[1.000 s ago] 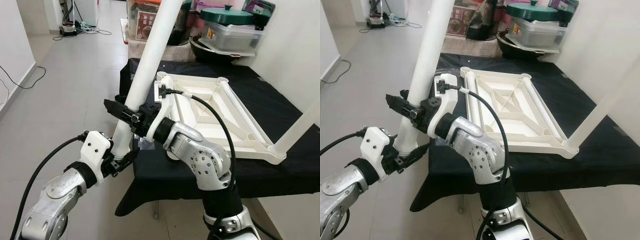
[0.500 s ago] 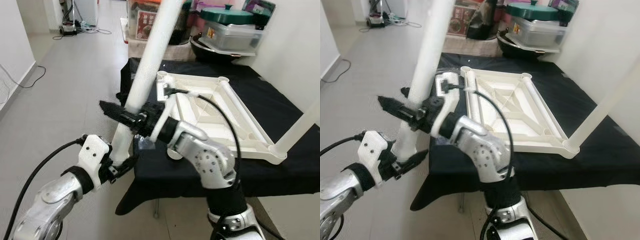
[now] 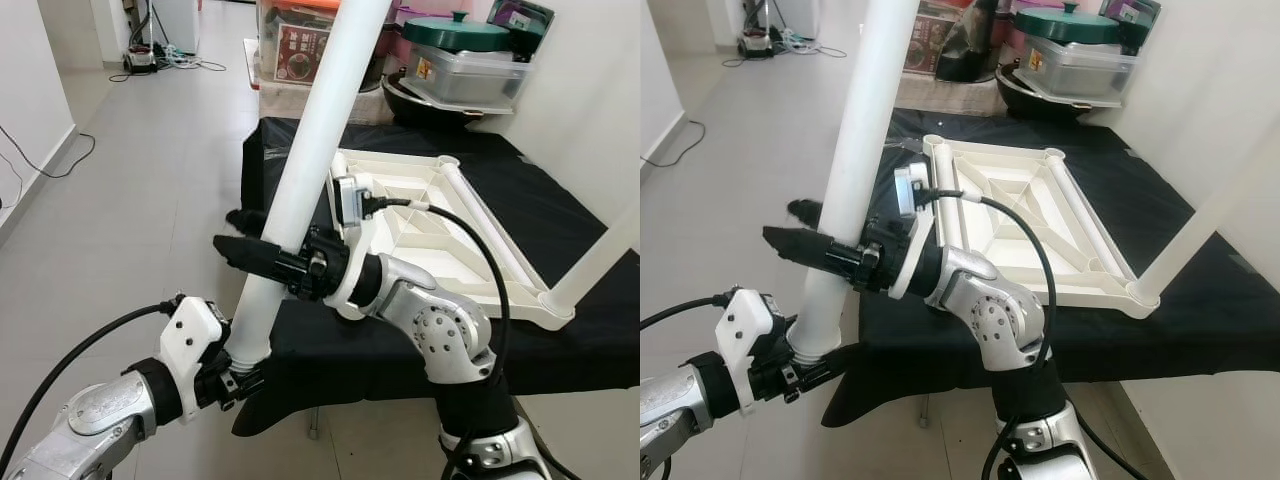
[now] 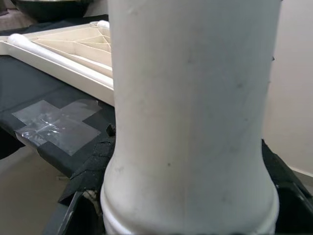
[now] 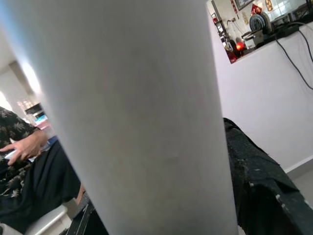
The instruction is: Building children table
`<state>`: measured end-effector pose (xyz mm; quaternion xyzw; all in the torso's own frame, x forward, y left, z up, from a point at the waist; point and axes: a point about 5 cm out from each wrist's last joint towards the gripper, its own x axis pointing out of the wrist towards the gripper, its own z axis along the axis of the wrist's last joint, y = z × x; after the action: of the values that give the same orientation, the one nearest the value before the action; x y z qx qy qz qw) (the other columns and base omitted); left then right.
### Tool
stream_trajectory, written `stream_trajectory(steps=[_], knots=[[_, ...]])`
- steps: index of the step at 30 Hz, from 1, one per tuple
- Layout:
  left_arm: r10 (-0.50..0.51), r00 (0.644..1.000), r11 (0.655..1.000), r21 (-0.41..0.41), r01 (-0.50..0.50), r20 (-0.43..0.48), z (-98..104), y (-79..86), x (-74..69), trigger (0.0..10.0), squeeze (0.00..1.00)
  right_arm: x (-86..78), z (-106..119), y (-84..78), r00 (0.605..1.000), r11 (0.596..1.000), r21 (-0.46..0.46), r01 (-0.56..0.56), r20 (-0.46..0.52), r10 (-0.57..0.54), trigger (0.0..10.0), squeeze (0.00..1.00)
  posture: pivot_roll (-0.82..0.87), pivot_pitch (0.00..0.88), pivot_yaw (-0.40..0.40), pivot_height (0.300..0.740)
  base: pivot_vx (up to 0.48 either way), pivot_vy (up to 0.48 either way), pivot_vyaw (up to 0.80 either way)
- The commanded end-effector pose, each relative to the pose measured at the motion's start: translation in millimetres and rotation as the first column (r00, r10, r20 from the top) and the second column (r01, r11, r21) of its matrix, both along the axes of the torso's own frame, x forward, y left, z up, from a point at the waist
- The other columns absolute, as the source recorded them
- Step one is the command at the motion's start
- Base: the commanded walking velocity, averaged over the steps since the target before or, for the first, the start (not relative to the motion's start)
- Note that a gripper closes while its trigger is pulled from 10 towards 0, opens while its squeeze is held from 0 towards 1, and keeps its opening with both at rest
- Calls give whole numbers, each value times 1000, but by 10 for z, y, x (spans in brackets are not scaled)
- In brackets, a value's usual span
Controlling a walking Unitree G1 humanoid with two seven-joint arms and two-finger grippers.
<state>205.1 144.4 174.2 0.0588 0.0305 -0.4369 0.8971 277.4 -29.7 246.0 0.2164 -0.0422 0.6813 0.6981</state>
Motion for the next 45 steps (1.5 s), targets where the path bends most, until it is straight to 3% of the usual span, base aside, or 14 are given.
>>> stream_trajectory(steps=[1, 7, 8, 10, 11, 14, 17, 25, 26, 31, 33, 39, 42, 45], knots=[[-110, 994, 994, 7, 110, -1, 27, -131, -92, 10000, 0, -31, -37, 72, 999, 999, -9, -36, -8, 36, 0, 0, 160, 0, -139, 740, 0, 0, 0], [-113, 994, 993, 23, 113, -1, 13, -111, -106, 10000, 0, 2, -108, 37, 999, 1000, -17, -18, -28, 17, 0, 0, 160, 0, -137, 740, 0, 0, 0], [-82, 997, 996, 34, 81, 18, -1, -67, -79, 10000, 561, 10, -99, 16, 999, 1000, -1, -16, -42, 15, 0, 0, 157, 0, -134, 740, 0, 0, 0], [-82, 997, 996, 34, 81, 18, -1, -67, -79, 10000, 561, 10, -99, 16, 999, 1000, -1, -16, -42, 15, 0, 0, 157, 0, -134, 740, 0, 0, 0], [-48, 999, 999, 23, 48, 21, -3, -32, -43, 10000, 1000, 13, -88, 6, 999, 1000, 9, -15, -50, 16, 0, 0, 157, 0, -134, 740, 0, 0, 0], [90, 993, 994, 57, -94, 78, -4, 138, 94, 10000, 1000, 38, -88, -34, 999, 1000, 13, -3, -49, 4, 0, 0, 159, 0, -132, 740, 0, 0, 0], [140, 983, 989, 36, -145, 115, 76, 191, 123, 10000, 1000, 74, -96, -70, 999, 1000, 7, 24, -43, -23, 0, 0, 161, 0, -133, 740, 0, 0, 0], [215, 971, 975, 31, -219, 109, 138, 286, 39, 10000, 1000, 338, -115, -303, 980, 978, -66, 197, 29, -195, 0, 0, 163, 0, -137, 740, 0, 0, 0], [213, 973, 975, 39, -217, 87, 85, 276, -35, 10000, 59, 475, -111, -443, 953, 948, -99, 301, 61, -296, 0, 0, 161, 0, -140, 740, 0, 0, 0], [202, 977, 978, 30, -205, 74, 58, 240, -94, 10000, 0, 590, -113, -558, 915, 906, -133, 402, 98, -391, 0, 0, 161, 0, -142, 740, 0, 0, 0], [224, 972, 974, 28, -226, 71, 26, 237, -124, 10000, 0, 748, -105, -727, 845, 827, -173, 535, 144, -516, 0, 0, 163, 0, -146, 740, 0, 0, 0], [295, 952, 955, 15, -298, 85, 17, 293, -107, 10000, 0, 858, -71, -897, 761, 738, -187, 648, 206, -616, 0, 0, 163, 0, -146, 740, 0, 0, 0], [366, 924, 930, -5, -368, 110, 38, 340, -56, 10000, 0, 924, -147, -1003, 640, 608, -209, 766, 340, -689, 0, 0, 154, 0, -141, 740, 0, 0, 0], [376, 920, 926, -6, -378, 111, 31, 343, -53, 10000, 0, 932, -205, -1026, 620, 582, -221, 782, 368, -693, 0, 0, 153, 0, -141, 740, 0, 0, 0]])
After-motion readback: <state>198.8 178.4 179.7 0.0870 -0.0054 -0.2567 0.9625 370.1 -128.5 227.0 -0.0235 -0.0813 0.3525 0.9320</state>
